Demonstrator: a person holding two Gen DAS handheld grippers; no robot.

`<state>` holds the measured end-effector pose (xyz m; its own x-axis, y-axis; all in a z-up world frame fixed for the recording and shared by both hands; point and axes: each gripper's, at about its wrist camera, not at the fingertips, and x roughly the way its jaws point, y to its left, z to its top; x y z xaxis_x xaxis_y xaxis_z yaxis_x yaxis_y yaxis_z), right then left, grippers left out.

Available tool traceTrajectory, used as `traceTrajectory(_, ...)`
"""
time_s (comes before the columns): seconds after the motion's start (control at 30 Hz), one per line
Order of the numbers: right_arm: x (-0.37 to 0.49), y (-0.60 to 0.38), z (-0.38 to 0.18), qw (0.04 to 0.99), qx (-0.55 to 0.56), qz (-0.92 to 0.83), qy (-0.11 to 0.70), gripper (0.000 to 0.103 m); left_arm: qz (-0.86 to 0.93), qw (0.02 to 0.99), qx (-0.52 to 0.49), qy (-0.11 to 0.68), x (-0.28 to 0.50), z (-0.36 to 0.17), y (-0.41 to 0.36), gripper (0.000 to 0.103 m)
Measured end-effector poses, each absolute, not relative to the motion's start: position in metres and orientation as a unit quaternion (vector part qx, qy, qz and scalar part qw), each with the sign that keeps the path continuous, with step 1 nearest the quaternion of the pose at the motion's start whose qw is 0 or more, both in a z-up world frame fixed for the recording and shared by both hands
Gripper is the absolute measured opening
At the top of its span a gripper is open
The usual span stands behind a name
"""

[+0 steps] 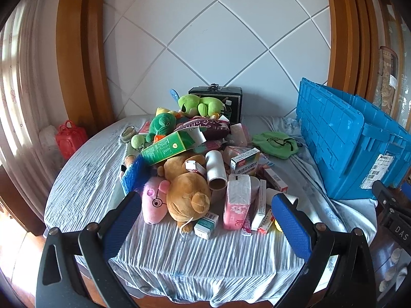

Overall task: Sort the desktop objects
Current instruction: 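Move both tools toward the pile of objects on the bed, then grasp the pink tissue pack with left tool while right tool grasps white paper roll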

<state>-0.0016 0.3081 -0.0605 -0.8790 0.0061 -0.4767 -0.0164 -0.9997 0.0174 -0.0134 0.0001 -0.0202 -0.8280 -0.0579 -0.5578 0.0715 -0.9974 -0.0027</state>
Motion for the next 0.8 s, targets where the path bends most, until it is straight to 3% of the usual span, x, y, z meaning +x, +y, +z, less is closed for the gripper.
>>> traceTrajectory(0.47,-0.038,0.300,-0.108,-0.034,-0.314,0.948,0.036,0.103,-0.929,0.096,0.355,0.028,-0.045,-0.076,-0.084,0.103)
traceTrajectory(0.7,-0.070,0.277,-0.142,-0.036,-0.383,0.922,0.037,0.103,-0.921,0.065,0.383,-0.016,-0.080,-0.115,-0.078,0.099)
traceTrajectory(0.8,-0.084,0.262,-0.153,-0.042,-0.404,0.914,0.025,0.090,-0.915,0.039,0.400,-0.015,-0.097,-0.129,-0.067,0.099)
